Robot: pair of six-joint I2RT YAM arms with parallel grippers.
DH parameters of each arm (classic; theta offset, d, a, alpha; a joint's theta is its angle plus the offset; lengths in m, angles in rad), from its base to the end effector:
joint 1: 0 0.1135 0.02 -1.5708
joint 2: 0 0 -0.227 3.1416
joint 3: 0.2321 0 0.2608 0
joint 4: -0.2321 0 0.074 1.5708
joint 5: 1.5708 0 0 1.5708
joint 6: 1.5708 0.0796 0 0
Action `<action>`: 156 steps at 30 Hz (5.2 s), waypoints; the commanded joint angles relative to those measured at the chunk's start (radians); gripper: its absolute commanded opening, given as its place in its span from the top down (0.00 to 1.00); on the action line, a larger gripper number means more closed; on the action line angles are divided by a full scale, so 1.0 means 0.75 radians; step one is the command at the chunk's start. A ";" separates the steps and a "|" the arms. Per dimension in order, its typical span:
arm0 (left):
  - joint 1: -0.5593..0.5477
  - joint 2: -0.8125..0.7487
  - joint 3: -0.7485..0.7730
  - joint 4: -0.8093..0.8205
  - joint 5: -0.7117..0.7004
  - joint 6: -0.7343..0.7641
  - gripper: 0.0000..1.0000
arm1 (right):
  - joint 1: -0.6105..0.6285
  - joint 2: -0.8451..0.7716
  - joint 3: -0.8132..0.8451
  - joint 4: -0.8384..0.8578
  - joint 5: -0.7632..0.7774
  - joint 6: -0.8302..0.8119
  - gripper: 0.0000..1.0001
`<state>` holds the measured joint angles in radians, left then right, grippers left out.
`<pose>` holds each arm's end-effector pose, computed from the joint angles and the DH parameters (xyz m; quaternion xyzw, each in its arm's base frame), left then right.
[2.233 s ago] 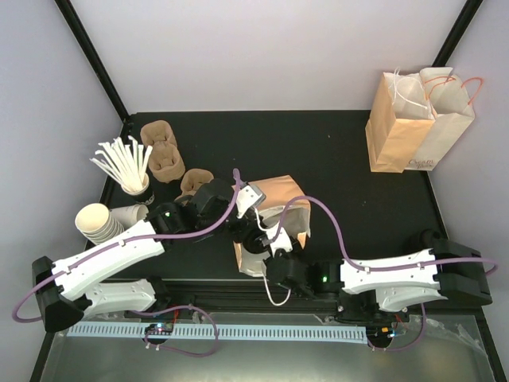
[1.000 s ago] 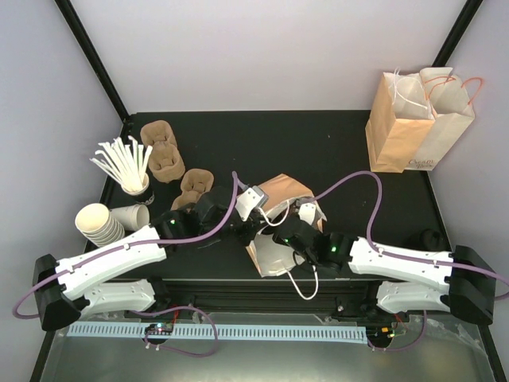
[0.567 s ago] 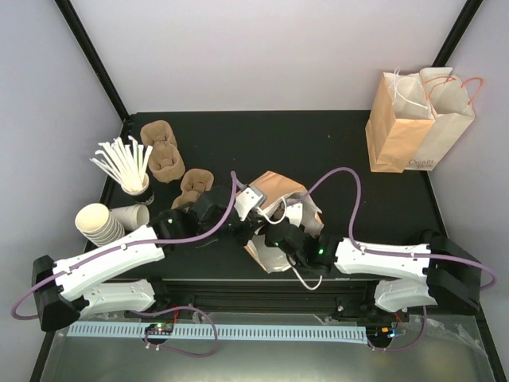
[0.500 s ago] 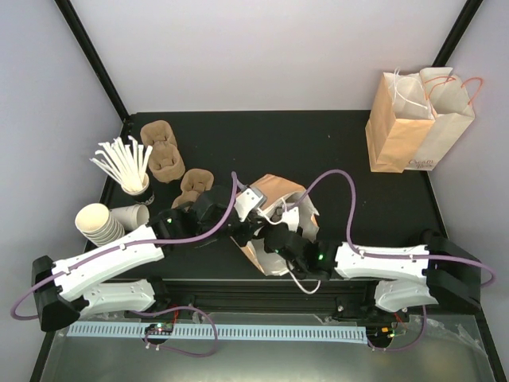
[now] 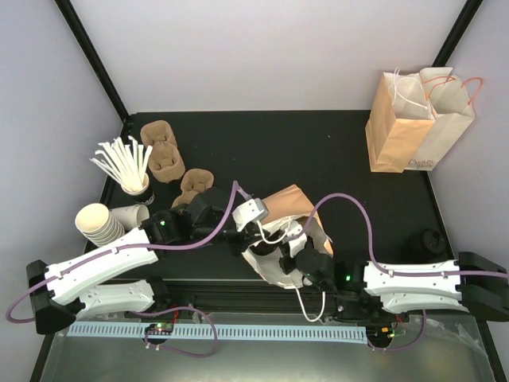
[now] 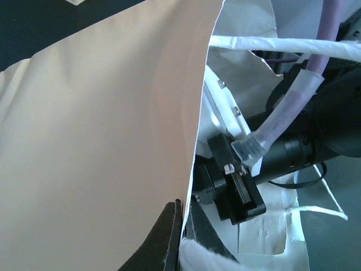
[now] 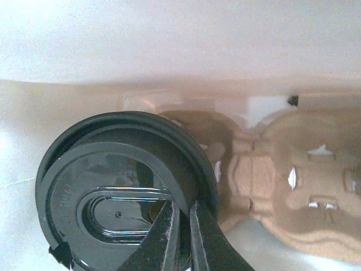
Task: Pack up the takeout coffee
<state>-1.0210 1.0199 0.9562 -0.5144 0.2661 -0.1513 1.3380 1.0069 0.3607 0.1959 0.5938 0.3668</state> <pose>0.1308 -0.2536 0.2682 0.4245 0.7638 -0.3583 0.3287 0.1041 0.2461 0.1395 -0.2406 0.7890 0.2194 0.5210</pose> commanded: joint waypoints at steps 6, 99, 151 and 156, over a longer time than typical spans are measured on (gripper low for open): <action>-0.009 0.013 0.040 0.123 0.278 0.065 0.95 | 0.154 0.125 0.125 -0.132 0.327 -0.179 0.99; 0.654 0.885 0.198 -0.230 0.542 -0.188 0.82 | 0.010 0.721 0.722 -0.814 0.097 0.100 0.99; 0.976 0.400 0.173 0.061 0.076 -0.274 0.14 | -0.495 1.422 1.583 -1.670 -0.656 -0.211 0.99; 0.979 0.337 0.122 0.049 0.076 -0.262 0.14 | -0.495 1.459 1.520 -1.670 -0.638 -0.209 0.99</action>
<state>-0.2882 1.3163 1.0756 -0.4713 0.3218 -0.3775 0.9695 1.9377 1.6199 -0.9390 0.1299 0.2214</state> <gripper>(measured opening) 0.860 0.059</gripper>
